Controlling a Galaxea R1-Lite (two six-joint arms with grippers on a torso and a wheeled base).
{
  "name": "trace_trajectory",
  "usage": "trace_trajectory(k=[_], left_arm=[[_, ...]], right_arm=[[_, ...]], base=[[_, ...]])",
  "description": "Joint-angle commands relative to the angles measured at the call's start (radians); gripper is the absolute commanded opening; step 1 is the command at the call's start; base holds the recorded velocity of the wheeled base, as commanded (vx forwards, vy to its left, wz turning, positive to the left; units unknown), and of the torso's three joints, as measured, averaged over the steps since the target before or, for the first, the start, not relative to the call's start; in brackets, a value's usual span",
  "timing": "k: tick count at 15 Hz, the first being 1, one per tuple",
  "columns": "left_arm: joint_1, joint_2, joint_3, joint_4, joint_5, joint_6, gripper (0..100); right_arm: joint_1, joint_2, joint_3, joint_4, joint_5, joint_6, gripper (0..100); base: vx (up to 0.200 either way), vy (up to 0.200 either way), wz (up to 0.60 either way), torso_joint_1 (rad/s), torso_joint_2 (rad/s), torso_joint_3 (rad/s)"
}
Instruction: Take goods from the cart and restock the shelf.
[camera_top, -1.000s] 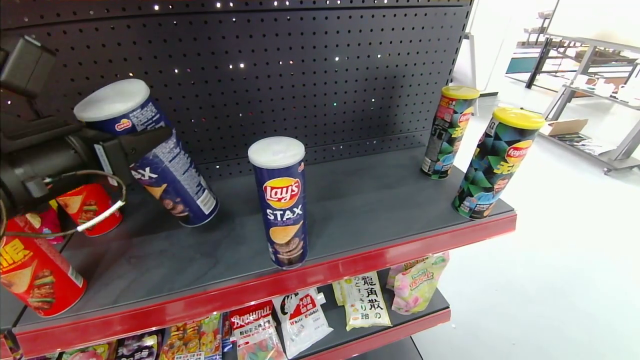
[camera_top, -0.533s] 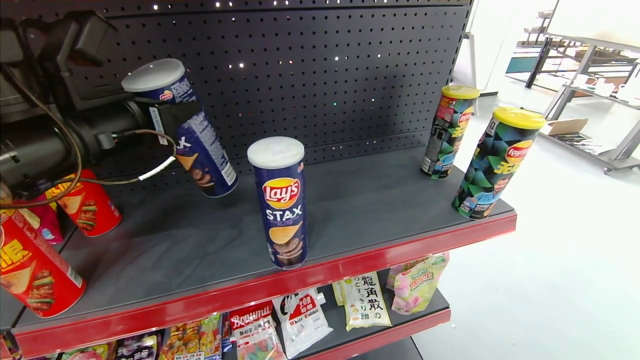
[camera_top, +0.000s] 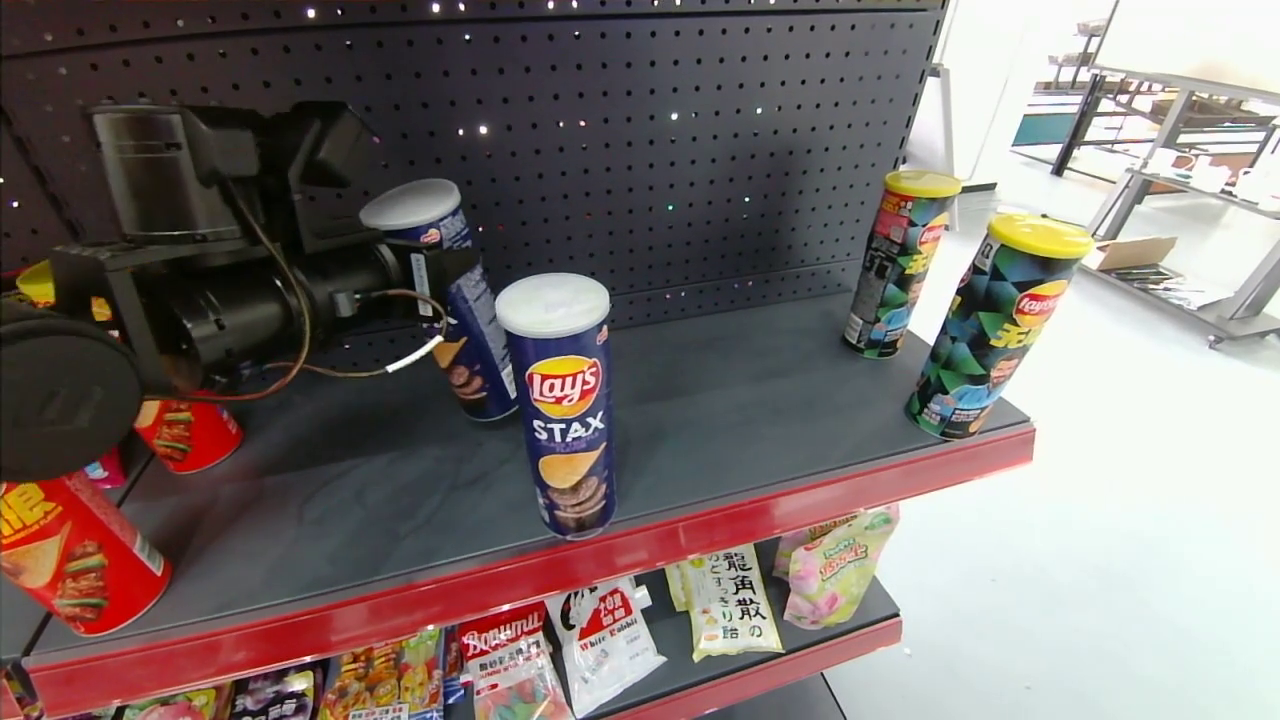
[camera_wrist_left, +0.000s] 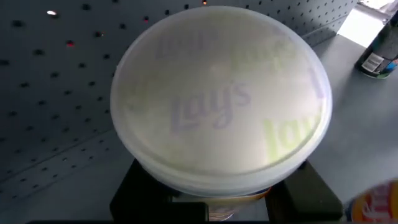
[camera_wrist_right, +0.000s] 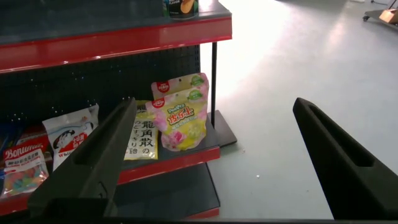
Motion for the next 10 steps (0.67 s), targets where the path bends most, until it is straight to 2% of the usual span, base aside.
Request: trace_trajectory(k=[1, 3, 10], left_arm=[[-0.019, 0.082, -0.07, 0.0, -0.001, 0.0, 0], [-0.03, 0.127, -0.121, 0.003, -0.001, 0.003, 0], [-0.044, 0.194, -0.175, 0.003, -0.004, 0.003, 0]], right_arm=[[0.0, 0.0, 0.0, 0.0, 0.0, 0.0, 100], [0.0, 0.0, 0.0, 0.0, 0.0, 0.0, 100], [0.0, 0.0, 0.0, 0.0, 0.0, 0.0, 100]], base=[[0.0, 0.0, 0.0, 0.0, 0.0, 0.0], [0.0, 0.0, 0.0, 0.0, 0.0, 0.0], [0.0, 0.0, 0.0, 0.0, 0.0, 0.0]])
